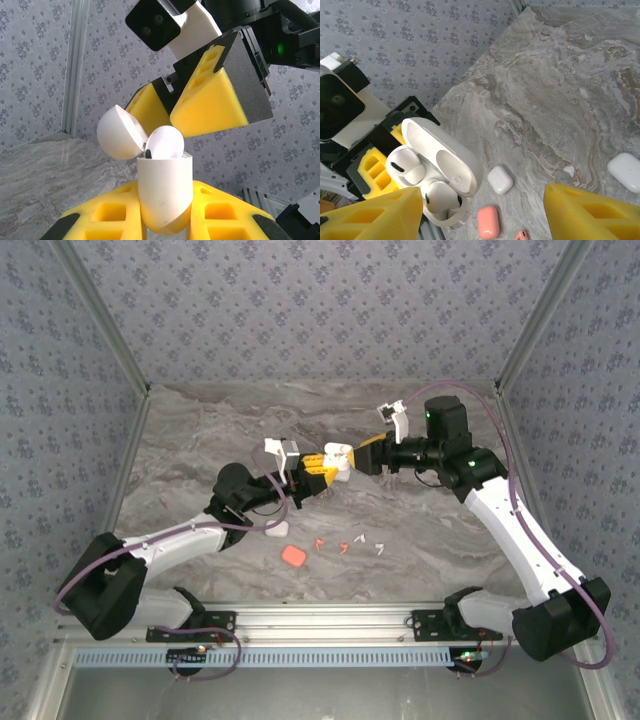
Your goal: Insert the wireless bluetooth earbuds into the charging case
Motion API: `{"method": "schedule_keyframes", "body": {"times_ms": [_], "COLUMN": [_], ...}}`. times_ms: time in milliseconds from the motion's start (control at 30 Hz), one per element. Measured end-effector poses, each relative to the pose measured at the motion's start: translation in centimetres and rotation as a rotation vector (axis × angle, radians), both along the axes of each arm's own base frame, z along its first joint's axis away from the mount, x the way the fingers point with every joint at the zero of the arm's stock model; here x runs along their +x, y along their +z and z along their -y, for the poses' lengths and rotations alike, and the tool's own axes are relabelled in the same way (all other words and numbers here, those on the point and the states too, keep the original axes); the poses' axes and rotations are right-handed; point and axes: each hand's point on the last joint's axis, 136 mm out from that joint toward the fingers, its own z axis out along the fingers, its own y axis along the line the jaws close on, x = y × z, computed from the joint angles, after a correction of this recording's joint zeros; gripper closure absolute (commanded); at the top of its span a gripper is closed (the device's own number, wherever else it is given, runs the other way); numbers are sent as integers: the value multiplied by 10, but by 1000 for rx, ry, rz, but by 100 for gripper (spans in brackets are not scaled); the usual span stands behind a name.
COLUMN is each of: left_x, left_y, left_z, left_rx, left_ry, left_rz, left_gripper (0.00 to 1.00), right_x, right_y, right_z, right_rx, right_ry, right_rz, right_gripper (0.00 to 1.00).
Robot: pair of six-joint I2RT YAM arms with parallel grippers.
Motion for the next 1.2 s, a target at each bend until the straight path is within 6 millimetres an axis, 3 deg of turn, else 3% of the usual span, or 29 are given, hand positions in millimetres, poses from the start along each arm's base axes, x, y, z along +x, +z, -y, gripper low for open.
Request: {"method": "schedule_keyframes", "body": {"times_ms": [467,900,1200], "left_x": [0,0,-2], "left_y": [0,0,2], "left_z": [0,0,0], "left_rx": [0,0,-4], "left_ry": [0,0,-4], "left_rz": [0,0,6], "left_gripper": [100,100,100], "right_x": [-5,-21,-32], "right_y": [14,3,24], "right_z": [-5,-30,-23], "right_rx": [74,90,104], "right_ry": [47,173,159], "right_rz": [-9,-79,6], "right_gripper": [23,26,26]}}
